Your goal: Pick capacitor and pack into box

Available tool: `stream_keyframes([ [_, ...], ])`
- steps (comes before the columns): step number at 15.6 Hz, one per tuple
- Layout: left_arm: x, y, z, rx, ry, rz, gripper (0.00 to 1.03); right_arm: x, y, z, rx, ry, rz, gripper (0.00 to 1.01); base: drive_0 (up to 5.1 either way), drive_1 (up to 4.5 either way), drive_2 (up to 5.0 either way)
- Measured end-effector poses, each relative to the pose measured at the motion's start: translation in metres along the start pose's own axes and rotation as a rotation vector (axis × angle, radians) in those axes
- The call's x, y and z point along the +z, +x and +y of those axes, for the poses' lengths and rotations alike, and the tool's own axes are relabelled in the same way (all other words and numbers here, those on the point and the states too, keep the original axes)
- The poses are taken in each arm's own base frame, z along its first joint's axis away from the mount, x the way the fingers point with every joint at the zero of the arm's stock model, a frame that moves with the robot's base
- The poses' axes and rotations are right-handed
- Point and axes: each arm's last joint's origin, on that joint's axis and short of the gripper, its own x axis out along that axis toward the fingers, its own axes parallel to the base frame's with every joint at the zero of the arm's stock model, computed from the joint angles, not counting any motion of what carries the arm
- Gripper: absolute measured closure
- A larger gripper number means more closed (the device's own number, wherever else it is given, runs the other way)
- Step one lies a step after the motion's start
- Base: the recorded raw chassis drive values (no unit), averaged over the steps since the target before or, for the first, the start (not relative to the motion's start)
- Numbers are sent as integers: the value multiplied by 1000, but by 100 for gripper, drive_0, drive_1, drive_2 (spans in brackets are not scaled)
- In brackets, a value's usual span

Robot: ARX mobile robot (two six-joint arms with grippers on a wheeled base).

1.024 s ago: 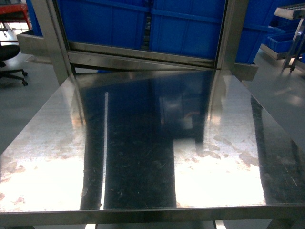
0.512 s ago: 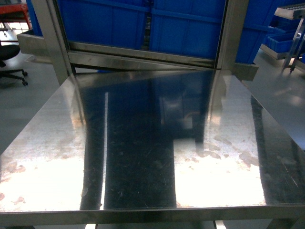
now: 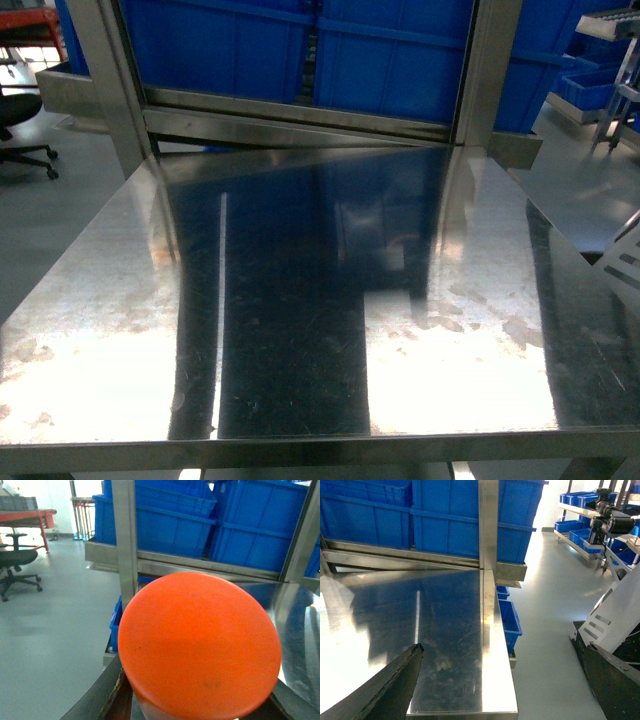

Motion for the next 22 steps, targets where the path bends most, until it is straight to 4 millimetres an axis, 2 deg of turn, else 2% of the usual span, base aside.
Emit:
stream_keyframes([
  [22, -3, 0, 0, -2, 1, 23, 59, 0, 0, 0, 0, 0, -1, 3, 0, 0, 0],
])
